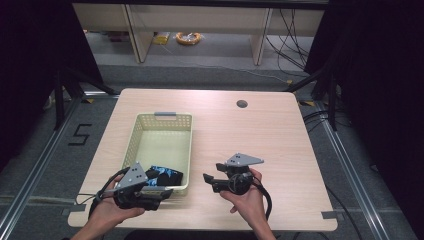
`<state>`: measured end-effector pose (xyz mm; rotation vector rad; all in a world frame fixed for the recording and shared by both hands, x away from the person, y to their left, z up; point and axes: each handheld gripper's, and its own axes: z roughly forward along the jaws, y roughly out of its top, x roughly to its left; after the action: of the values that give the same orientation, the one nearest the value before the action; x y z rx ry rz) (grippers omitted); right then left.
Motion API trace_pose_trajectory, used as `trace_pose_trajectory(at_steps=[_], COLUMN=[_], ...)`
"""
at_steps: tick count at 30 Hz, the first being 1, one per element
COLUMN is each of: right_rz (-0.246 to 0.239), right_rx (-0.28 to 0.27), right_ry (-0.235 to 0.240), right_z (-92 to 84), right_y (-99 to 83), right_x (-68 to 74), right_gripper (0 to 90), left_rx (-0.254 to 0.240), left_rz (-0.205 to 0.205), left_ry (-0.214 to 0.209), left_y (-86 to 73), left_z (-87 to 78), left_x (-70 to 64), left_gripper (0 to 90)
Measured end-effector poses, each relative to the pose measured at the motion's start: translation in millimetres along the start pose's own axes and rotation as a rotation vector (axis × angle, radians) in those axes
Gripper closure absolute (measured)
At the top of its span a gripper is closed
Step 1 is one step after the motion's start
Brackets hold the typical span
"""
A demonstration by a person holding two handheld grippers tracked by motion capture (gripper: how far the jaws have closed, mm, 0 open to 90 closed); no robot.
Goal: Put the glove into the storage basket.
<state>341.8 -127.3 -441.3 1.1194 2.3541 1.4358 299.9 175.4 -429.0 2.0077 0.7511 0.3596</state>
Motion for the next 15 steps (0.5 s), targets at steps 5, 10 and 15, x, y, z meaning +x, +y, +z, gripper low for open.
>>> trace_pose_trajectory(at_steps=[5,10,15], right_rz=[0.007,0.042,0.054], right_rx=[0.000,-0.011,-0.008], right_ry=[-0.009,-0.011,-0.004], right_z=[-6.9,-11.8,-17.0], right_y=[-4.9,-11.1,-15.8], right_x=[-6.0,-9.6,-14.3], right_gripper=[39.5,38.5,38.0], left_rx=[-0.021,-0.052,-0.048], left_rz=[-0.033,-0.040,-0.002], left_ry=[-0.001,-0.009,-0.006], left_y=[-1.8,-0.9,-3.6], left_z=[5.7,6.6,6.0], left_x=[-1.5,-4.0,-7.4], left_gripper=[23.5,23.3,23.3])
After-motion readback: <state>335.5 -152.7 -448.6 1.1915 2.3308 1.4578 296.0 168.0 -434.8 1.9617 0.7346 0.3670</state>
